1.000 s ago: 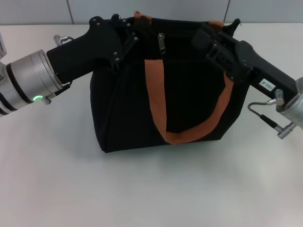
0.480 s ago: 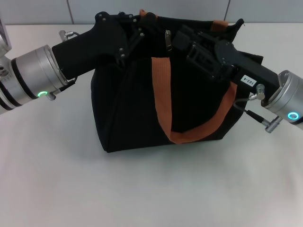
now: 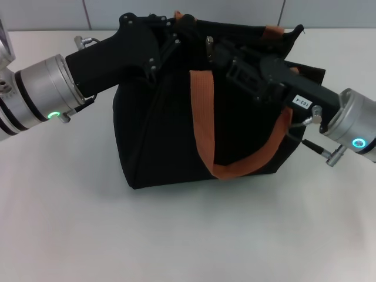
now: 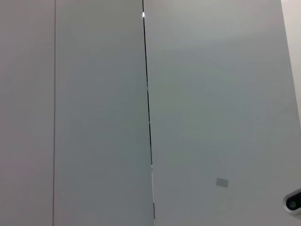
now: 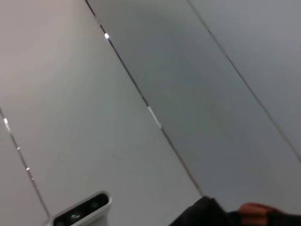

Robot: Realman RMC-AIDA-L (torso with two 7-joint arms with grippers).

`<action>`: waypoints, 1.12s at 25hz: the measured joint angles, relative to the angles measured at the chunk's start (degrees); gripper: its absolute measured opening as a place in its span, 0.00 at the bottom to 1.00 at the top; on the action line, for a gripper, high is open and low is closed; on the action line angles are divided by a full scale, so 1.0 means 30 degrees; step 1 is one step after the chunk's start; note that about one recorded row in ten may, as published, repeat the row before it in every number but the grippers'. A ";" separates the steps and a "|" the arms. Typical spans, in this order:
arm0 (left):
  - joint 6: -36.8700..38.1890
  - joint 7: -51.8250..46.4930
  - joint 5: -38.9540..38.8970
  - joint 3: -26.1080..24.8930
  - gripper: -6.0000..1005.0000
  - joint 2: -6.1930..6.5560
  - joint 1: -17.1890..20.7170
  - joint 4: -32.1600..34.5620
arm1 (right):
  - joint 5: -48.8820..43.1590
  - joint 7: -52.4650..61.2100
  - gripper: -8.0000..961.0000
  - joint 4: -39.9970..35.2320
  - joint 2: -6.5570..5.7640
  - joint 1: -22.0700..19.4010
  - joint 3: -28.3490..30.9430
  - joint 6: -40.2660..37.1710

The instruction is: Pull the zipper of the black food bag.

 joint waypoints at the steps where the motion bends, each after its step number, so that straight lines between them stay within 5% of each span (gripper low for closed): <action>1: 0.0008 0.0000 0.0001 0.0000 0.08 0.0002 -0.0006 0.0001 | -0.0059 0.0348 0.36 -0.0046 -0.0009 0.0121 -0.0252 0.0000; 28: 0.0460 0.0292 -0.0002 0.0001 0.09 0.0002 0.0002 -0.0294 | 0.0053 0.1612 0.35 -0.0120 0.0008 0.0377 -0.0874 0.0357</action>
